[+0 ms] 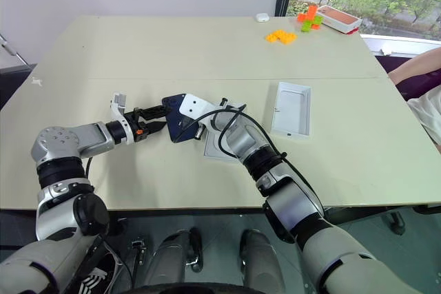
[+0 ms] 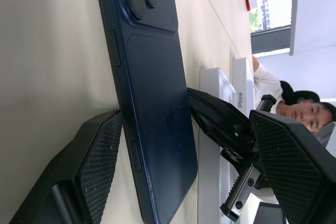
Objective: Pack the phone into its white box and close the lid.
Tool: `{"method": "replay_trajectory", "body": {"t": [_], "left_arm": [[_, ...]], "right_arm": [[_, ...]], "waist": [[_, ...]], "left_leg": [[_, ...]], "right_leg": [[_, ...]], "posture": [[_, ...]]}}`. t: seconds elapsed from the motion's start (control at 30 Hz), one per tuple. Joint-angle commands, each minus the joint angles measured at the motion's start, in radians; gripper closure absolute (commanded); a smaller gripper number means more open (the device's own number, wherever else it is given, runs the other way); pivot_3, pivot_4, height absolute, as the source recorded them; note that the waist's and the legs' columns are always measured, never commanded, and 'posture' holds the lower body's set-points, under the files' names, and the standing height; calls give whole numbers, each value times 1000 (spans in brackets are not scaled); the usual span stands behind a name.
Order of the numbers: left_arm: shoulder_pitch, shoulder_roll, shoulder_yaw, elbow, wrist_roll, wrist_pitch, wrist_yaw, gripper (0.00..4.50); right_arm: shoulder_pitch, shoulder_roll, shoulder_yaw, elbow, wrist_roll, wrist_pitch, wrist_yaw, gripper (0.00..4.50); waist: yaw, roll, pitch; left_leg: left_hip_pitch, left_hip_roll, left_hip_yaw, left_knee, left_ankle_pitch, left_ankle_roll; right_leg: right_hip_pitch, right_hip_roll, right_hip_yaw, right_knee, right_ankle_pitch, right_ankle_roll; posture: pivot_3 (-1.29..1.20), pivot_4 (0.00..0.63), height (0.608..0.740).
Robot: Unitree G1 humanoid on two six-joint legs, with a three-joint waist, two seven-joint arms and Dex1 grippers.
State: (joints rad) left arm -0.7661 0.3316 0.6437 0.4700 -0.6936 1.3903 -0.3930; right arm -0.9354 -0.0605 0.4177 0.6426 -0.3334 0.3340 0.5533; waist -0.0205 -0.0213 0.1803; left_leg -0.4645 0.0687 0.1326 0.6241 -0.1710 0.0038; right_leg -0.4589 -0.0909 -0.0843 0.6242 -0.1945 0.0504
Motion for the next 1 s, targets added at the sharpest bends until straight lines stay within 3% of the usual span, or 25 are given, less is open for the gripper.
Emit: {"method": "replay_trajectory", "body": {"t": [0.03,0.4,0.6,0.83,1.0], "left_arm": [[-63,-45,25,17,-64,14,4,442],[-44,-67,-6,-49,-45,55,56,442],[-68,-64,-55,-100,29,95,167,442],[-142,-111,68,-94,61,155,289,442],[-117,-169,52,-124,84,137,331,442]], "right_arm": [[14,14,24,-56,23,-30,69,4438],[22,17,20,-69,15,-13,73,4438],[21,16,21,-63,13,-17,70,4438],[20,19,22,-58,13,-18,70,4438],[21,20,23,-59,11,-19,70,4438]], "waist": [[1,0,0],[0,0,0],[-1,0,0],[-3,0,0],[-1,0,0]], "left_leg": [[0,0,0,0,0,0],[-1,-1,1,-3,0,0],[0,-1,1,-3,0,0],[1,-1,1,-3,0,0],[1,-1,1,-2,0,0]], "right_leg": [[0,0,0,0,0,0],[1,3,0,-6,0,1],[2,3,0,-6,0,1],[3,4,0,-5,0,1],[5,4,0,-5,0,1]], "posture": [[0,150,740],[0,150,740],[0,150,740],[0,150,740],[0,150,740]]}}
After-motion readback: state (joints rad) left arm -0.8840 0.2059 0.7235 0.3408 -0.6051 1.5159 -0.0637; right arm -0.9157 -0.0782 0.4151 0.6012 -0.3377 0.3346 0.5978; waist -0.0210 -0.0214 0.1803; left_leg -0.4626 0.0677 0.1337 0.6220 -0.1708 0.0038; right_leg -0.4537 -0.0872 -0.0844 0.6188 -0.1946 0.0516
